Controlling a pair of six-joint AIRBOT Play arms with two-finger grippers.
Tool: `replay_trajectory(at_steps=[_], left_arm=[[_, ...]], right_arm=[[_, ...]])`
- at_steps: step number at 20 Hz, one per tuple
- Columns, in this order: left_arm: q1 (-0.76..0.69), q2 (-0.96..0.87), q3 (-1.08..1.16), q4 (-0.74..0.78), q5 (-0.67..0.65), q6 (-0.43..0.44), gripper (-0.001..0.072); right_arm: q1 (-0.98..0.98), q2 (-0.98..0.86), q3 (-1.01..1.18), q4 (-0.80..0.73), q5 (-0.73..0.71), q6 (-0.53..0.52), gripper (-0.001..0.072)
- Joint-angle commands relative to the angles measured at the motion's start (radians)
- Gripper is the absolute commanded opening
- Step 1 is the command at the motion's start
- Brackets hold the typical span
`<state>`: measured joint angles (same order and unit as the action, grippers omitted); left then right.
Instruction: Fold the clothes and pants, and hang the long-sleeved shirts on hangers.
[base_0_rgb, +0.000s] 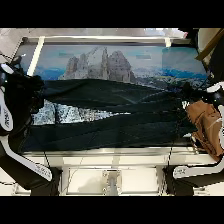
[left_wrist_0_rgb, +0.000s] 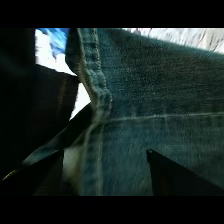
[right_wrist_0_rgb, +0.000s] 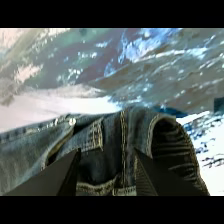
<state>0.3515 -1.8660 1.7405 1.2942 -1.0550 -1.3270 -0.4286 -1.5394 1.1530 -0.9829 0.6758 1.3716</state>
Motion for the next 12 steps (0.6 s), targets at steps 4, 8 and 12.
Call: replay_trajectory(at_steps=[4, 8, 12], left_arm=[[-0.065, -0.104, 0.002, -0.014, 0.196, 0.019, 0.0471], [-0.072, -0.078, 0.009, -0.016, 0.161, 0.019, 0.0012], [-0.061, 0.087, 0.085, -0.015, 0.164, -0.018, 0.0012]], right_arm=[[0.034, 0.004, -0.001, -0.044, 0.025, -0.004, 0.0369], [0.036, 0.004, 0.0, -0.045, 0.066, -0.004, 0.0368], [0.036, 0.004, 0.0, -0.046, 0.12, -0.005, 0.0366]])
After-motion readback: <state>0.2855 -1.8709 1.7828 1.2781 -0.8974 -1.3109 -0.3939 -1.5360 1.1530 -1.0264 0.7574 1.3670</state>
